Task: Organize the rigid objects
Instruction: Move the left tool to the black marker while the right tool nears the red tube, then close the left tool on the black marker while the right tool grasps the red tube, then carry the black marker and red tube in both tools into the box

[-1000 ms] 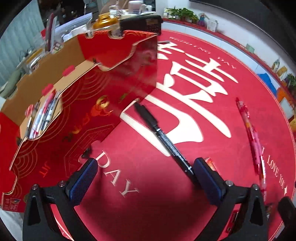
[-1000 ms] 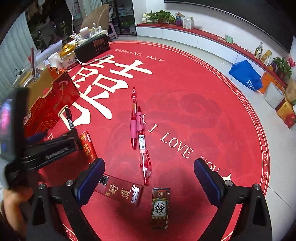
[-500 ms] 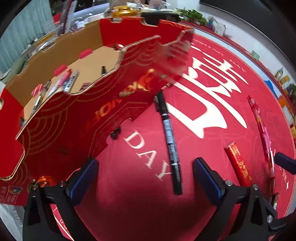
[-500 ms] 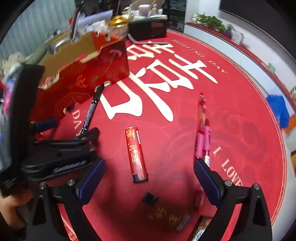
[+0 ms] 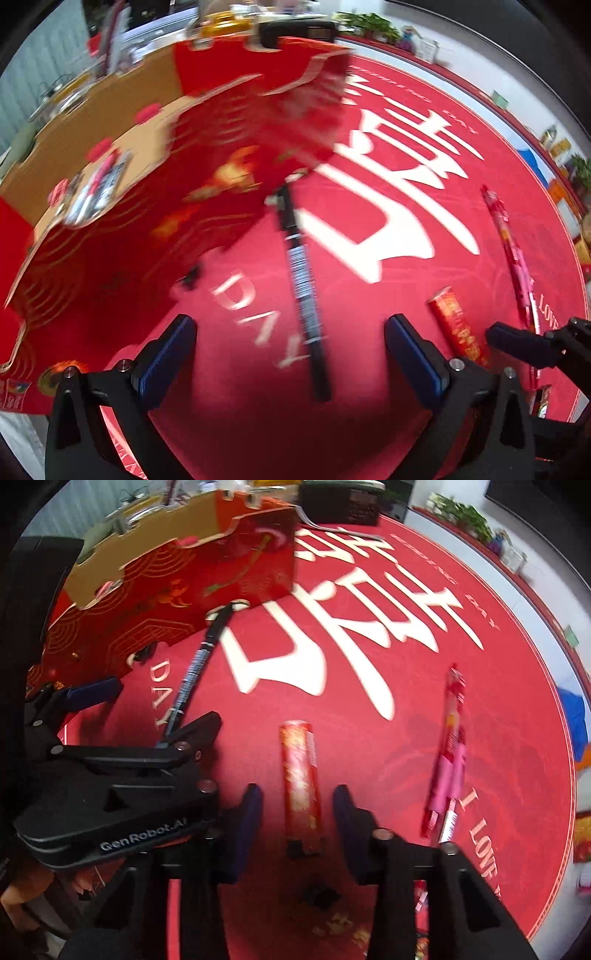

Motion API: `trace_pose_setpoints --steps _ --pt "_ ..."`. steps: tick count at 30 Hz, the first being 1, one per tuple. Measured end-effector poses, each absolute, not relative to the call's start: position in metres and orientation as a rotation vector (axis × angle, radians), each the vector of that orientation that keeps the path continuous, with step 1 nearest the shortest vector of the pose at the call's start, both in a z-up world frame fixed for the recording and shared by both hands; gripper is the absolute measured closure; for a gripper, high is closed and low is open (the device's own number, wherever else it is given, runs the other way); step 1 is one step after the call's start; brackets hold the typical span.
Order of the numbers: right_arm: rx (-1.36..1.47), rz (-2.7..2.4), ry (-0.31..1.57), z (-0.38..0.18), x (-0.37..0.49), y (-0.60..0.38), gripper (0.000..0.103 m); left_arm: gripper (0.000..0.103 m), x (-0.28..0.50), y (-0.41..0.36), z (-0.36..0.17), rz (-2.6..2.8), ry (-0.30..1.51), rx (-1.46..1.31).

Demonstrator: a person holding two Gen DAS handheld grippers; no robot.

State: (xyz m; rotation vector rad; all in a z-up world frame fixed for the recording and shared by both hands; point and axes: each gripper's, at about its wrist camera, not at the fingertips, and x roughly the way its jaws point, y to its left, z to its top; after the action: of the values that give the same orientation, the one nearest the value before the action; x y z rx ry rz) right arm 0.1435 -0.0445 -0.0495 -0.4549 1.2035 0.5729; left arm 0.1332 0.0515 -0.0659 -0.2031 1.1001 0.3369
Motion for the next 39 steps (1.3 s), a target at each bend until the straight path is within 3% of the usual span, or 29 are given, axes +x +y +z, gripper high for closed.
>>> trace_pose_setpoints --steps 3,24,25,28,29,30,39 --pt "-0.437 0.544 1.221 -0.049 0.150 -0.056 0.074 0.000 0.147 0.040 -0.065 0.311 1.097 -0.187" --pt "-0.460 0.540 1.274 -0.051 0.158 -0.059 0.074 0.003 0.169 0.031 -0.067 0.290 1.105 -0.184" --pt "-0.457 0.535 1.275 -0.051 0.158 -0.058 0.076 0.006 0.170 0.031 -0.066 0.286 1.106 -0.182" --pt "-0.444 0.528 1.278 -0.050 0.157 -0.056 0.083 0.041 0.169 0.025 -0.059 0.255 1.092 -0.153" --pt "-0.438 0.519 1.276 -0.049 0.156 -0.057 0.083 0.071 0.169 0.023 -0.057 0.234 1.089 -0.139" --pt "-0.434 0.507 1.272 -0.048 0.154 -0.058 0.083 0.092 0.169 0.021 -0.056 0.214 1.094 -0.119" --pt "-0.307 0.439 1.155 -0.009 0.137 -0.084 0.083 0.094 0.132 0.024 -0.037 0.136 1.027 -0.164"
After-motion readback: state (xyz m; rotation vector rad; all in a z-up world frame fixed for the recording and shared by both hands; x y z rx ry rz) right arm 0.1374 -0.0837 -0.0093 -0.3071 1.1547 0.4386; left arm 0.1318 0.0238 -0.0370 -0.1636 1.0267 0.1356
